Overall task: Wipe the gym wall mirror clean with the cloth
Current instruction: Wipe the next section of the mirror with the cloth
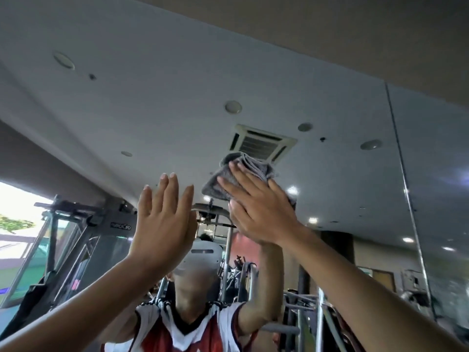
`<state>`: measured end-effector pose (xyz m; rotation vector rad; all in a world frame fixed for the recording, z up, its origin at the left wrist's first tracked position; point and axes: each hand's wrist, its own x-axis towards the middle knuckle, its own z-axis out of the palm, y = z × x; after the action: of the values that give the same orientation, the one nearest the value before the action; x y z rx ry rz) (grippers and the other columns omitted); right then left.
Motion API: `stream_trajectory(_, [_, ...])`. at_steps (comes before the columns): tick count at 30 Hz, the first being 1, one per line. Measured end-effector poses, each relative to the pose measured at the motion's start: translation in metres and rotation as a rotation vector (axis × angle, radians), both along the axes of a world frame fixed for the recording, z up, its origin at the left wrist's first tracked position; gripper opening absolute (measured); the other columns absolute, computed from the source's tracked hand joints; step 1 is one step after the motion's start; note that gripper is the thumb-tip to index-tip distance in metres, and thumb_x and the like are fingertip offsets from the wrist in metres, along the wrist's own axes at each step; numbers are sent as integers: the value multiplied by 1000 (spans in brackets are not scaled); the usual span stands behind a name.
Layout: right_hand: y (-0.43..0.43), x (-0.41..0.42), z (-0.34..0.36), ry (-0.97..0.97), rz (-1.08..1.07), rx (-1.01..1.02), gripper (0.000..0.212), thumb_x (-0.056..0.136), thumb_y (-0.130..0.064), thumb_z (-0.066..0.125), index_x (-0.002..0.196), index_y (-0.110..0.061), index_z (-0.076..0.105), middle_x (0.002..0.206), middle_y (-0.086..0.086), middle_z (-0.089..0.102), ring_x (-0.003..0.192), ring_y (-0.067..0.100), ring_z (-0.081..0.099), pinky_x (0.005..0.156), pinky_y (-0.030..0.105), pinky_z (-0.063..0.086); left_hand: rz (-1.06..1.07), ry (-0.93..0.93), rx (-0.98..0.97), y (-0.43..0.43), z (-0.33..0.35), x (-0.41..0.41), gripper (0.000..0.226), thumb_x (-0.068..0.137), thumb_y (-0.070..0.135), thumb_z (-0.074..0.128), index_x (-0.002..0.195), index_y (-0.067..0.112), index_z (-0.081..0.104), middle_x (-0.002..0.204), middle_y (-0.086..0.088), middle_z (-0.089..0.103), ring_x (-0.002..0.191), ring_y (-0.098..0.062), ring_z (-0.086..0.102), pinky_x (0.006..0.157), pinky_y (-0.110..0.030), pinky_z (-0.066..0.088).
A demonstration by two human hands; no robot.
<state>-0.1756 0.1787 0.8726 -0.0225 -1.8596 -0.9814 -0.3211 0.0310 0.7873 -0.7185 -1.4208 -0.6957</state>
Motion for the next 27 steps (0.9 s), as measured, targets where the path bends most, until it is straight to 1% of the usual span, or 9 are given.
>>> stream_trajectory(2, [36,28,2,24,-18,10,56,99,-44,25,154,-39,18,165,-7,9,152,11,10,112,43,17,10,29,-22,3,2,3,55,100,34,27,142,4,48,149,-30,42,143,-42,35,112,-62,19])
stream_trajectory(4, [70,52,19,203,-46,-70,56,99,-41,27,154,-32,32,164,-2,21,150,15,22,116,49,25,54,80,-60,6,5,5,56,99,34,29,140,3,51,147,-29,45,140,-41,39,110,-62,21])
stream_trajectory(7, [85,71,66,608,-16,-432,63,95,-41,19,154,-26,35,164,2,26,150,17,23,117,49,27,92,135,-119,13,14,14,58,95,36,33,136,2,57,142,-29,51,134,-42,48,105,-61,29])
stream_trajectory(9, [71,60,95,717,13,-619,61,97,-37,21,157,-25,27,166,5,19,152,19,16,118,49,23,102,168,-155,18,19,22,58,93,36,36,131,2,61,138,-29,55,129,-42,53,101,-62,38])
stream_trajectory(13, [49,24,80,500,43,-409,61,98,-42,10,158,-31,11,167,-3,1,153,13,-3,123,49,13,86,174,-155,30,21,36,49,89,30,53,127,1,64,133,-33,57,125,-47,56,95,-64,46])
stream_trajectory(16, [61,42,32,239,-2,-132,57,99,-42,16,156,-33,17,165,-5,7,152,10,6,116,45,23,50,120,-134,42,20,49,48,89,26,56,131,2,61,137,-33,53,130,-47,51,99,-65,42])
stream_trajectory(20, [128,106,-7,115,-63,-38,55,101,-41,21,156,-37,14,167,-8,6,153,7,4,116,46,23,36,157,-153,64,19,59,61,94,42,33,137,5,56,144,-30,48,137,-43,45,113,-58,29])
stream_trajectory(23, [181,151,4,390,-73,-270,55,101,-41,16,156,-33,18,166,-1,16,153,15,12,120,52,23,27,199,-204,80,22,70,66,98,49,26,140,5,54,146,-30,45,139,-43,41,112,-55,18])
stream_trajectory(27, [173,158,70,722,-43,-744,58,103,-36,24,159,-27,13,168,2,7,154,18,4,123,50,12,7,245,-246,103,36,94,67,88,47,36,134,4,60,141,-32,50,134,-46,47,109,-62,35])
